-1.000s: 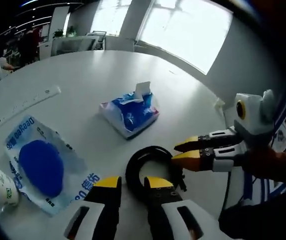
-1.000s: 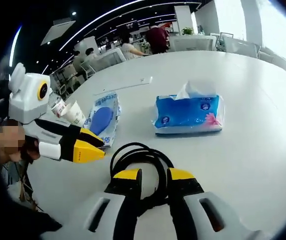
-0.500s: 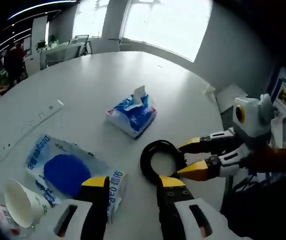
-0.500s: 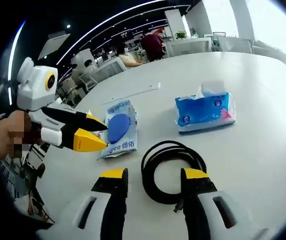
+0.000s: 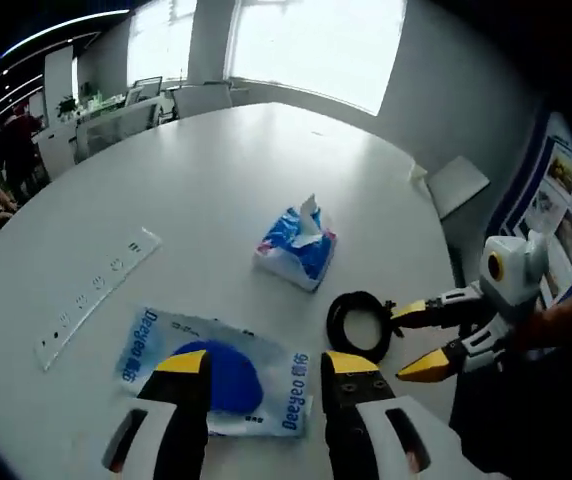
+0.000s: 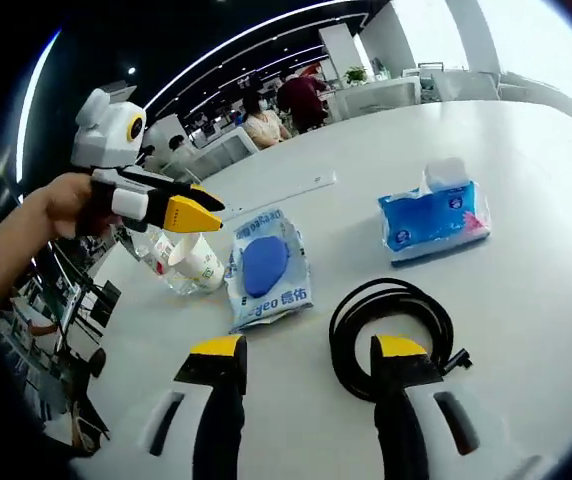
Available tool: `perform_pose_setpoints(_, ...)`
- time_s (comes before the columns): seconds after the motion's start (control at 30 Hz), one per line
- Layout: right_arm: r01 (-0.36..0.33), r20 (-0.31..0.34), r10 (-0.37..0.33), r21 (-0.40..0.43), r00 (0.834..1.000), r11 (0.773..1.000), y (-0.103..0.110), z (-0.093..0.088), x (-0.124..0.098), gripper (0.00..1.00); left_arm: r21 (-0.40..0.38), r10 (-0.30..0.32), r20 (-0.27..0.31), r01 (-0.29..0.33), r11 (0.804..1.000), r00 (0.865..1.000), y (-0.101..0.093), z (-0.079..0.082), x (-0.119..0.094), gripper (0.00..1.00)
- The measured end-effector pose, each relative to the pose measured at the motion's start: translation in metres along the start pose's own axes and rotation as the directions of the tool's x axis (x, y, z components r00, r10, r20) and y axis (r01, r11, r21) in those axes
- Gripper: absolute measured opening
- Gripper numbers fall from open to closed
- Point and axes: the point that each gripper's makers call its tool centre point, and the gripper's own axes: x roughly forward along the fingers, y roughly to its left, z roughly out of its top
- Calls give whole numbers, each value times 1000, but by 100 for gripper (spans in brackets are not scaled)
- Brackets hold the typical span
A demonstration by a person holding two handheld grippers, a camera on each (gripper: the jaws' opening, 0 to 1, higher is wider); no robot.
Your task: Arrange the tabletop items into an orderly group along one side of the table until the central work area is clear of visible clutter.
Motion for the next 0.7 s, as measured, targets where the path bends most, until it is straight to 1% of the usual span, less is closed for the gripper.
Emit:
perform_pose_setpoints(0.07,6,19,-6,-7,1000,1000,3,2,1,49,23,8,-20,-8,1000,1000,10,1,-1,43)
perform_pose_setpoints(0.13,1,24,-1,8,1000,1000,5,3,3,48,32,12,-30,-11,999,999,17,3,-1,43)
perform_pose_setpoints(0.33,-10,19,9,59,1000,998,18,0,10,45,71,18,-90,-12,997,996,38,4,3,43)
perform_pose_setpoints(0.47,-23,-5,24,91,1000,996,25,-4,18,44,71,24,-125,-15,997,992,55,0,9,42)
perform_pose_setpoints(0.53,-26,-21,28,107,999,994,28,-8,23,43,75,39,-142,-28,997,989,67,-3,12,41)
perform_pose_setpoints(0.57,-34,-36,39,119,999,992,30,-13,28,43,67,45,-160,-34,997,986,72,-6,14,41)
perform_pose_setpoints(0.7,-35,-48,43,151,998,988,34,-17,33,41,62,38,-178,-28,998,983,80,-9,19,40)
